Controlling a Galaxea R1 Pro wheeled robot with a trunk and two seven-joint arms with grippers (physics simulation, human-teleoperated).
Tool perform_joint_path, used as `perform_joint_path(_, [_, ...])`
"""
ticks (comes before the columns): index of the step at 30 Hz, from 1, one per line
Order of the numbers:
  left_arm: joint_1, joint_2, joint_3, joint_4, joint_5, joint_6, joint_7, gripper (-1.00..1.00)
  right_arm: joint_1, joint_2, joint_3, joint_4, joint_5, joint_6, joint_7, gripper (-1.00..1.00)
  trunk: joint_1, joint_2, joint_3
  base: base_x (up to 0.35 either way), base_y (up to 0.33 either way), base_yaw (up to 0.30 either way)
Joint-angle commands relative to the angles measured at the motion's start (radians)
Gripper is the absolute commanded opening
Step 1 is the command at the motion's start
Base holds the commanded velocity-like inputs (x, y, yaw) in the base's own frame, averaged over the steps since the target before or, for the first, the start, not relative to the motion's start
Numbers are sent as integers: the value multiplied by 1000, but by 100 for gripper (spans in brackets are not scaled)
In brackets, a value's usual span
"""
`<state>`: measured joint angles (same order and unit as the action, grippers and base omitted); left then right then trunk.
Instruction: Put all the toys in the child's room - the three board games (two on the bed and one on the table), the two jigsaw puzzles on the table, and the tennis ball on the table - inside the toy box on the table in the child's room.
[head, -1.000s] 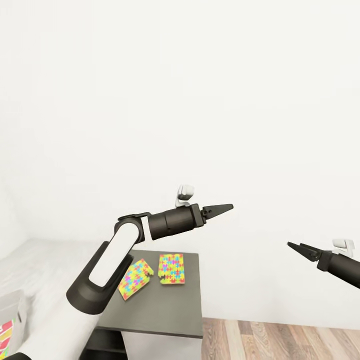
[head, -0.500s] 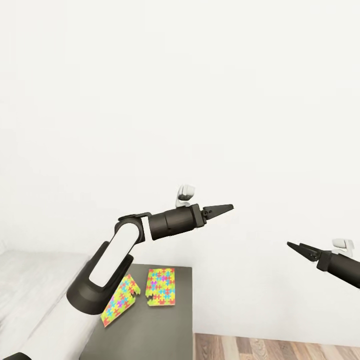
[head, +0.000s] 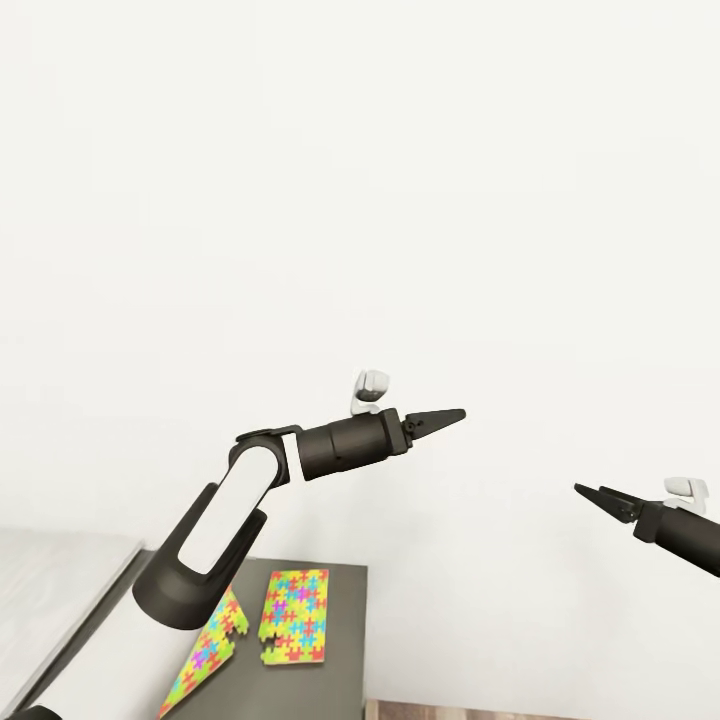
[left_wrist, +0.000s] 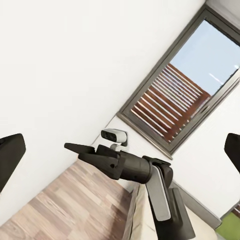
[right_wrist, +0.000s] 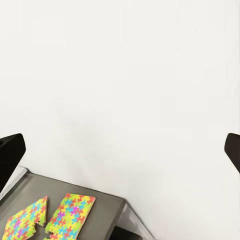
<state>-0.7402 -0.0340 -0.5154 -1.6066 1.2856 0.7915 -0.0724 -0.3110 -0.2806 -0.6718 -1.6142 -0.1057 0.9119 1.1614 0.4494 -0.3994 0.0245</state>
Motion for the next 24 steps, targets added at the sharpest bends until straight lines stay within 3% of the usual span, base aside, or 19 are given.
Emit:
perform_joint_path(1, [0,0,1,1,-3,3,-4,100,0,0,-1,0,-3,6,1,100,1,-1,0,117,-59,0])
perform_joint_path(24, [1,0,2,1,-3,3,-4,100,0,0,1,0,-7,-1,3,100,1,-1,0,36,-18,0])
